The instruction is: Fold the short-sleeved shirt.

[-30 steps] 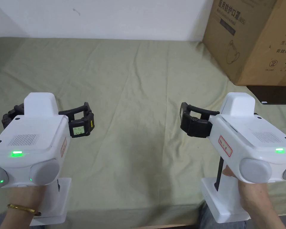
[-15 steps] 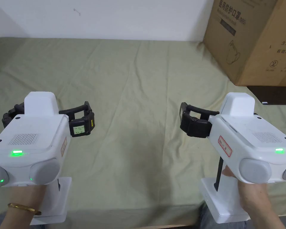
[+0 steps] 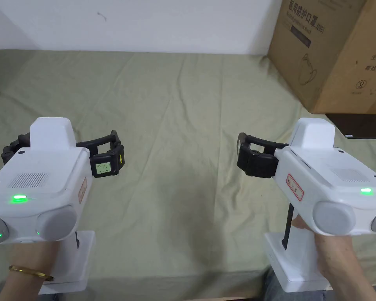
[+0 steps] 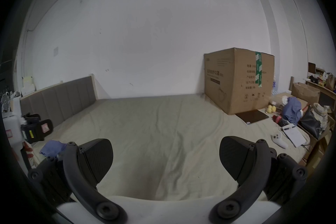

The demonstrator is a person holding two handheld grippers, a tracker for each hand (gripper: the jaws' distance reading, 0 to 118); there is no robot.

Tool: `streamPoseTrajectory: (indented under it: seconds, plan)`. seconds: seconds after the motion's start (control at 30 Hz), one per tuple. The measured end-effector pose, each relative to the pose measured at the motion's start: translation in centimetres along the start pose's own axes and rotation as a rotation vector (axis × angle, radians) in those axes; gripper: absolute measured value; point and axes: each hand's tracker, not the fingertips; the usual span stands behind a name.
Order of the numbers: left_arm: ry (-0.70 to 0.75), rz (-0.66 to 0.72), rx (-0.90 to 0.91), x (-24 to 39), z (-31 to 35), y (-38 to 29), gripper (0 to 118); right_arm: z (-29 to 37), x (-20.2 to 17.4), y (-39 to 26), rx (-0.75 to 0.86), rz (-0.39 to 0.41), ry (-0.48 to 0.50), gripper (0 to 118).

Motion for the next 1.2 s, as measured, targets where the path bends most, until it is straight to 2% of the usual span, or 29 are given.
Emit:
streamPoseTrajectory:
  seconds: [0.1, 0.2, 0.23, 0.3, 0.33, 0.4, 0.53, 0.6, 0.67, 0.73, 0.8, 0.87, 0.93, 1.0, 1.03, 1.1, 1.2]
  plan:
    - [0.02, 0.066, -0.105, 0.1, -0.3, 0.6, 118, -2.5, 0.5, 1.7, -0.31, -0.013, -0.152, 117]
    - [0.0, 0.108, -0.163, -0.1, -0.6, 0.6, 118, -4.1, 1.0, 1.4, -0.584, -0.079, -0.069, 114]
    - [-0.011, 0.113, -0.176, 0.0, -0.5, 0.1, 118, -5.4, 2.1, 0.6, -0.678, -0.084, -0.021, 113]
    - [-0.028, 0.105, -0.22, 1.1, 0.5, -1.0, 118, -5.5, 1.5, -0.9, -0.771, -0.084, 0.104, 113]
    - [-0.03, 0.094, -0.245, 1.4, 0.6, -1.6, 118, -5.3, 1.0, -1.8, -0.751, -0.105, 0.135, 113]
    - [-0.032, 0.092, -0.278, 1.2, 0.2, -3.1, 118, -4.3, -1.1, -3.2, -0.725, -0.109, 0.111, 113]
    - [-0.034, 0.062, -0.337, 1.0, -0.7, -5.1, 118, -5.2, -3.4, -5.1, -0.689, 0.045, 0.016, 113]
    - [-0.031, 0.053, -0.359, 0.9, -1.3, -5.8, 118, -6.1, -3.7, -5.5, -0.704, 0.051, -0.002, 112]
    - [-0.024, 0.047, -0.381, 0.8, -2.0, -6.5, 118, -7.4, -2.7, -6.1, -0.706, -0.042, 0.015, 112]
    - [-0.022, 0.061, -0.416, 0.5, -3.0, -7.1, 118, -8.9, -2.0, -6.2, -0.69, -0.101, 0.04, 113]
    - [-0.017, 0.09, -0.456, 0.0, -4.8, -7.5, 118, -10.8, -1.1, -6.5, -0.716, -0.087, 0.017, 113]
    - [-0.017, 0.107, -0.467, -0.6, -7.5, -7.7, 118, -13.9, 0.0, -6.9, -0.727, -0.023, -0.073, 113]
    - [0.004, 0.126, -0.461, -1.0, -11.4, -7.7, 118, -17.3, 0.8, -7.5, -0.656, 0.025, -0.15, 113]
    - [0.033, 0.138, -0.459, -1.6, -15.9, -7.9, 118, -21.4, 2.2, -8.7, -0.554, 0.087, -0.151, 113]
    - [0.049, 0.145, -0.46, -1.9, -18.1, -8.1, 118, -23.2, 1.8, -8.7, -0.562, 0.116, -0.19, 113]
    - [0.088, 0.151, -0.491, -2.1, -21.9, -8.4, 118, -26.7, 2.7, -9.6, -0.584, 0.111, -0.255, 113]
    - [0.1, 0.166, -0.534, -2.6, -26.4, -9.5, 118, -31.0, 3.4, -10.9, -0.598, 0.056, -0.251, 113]
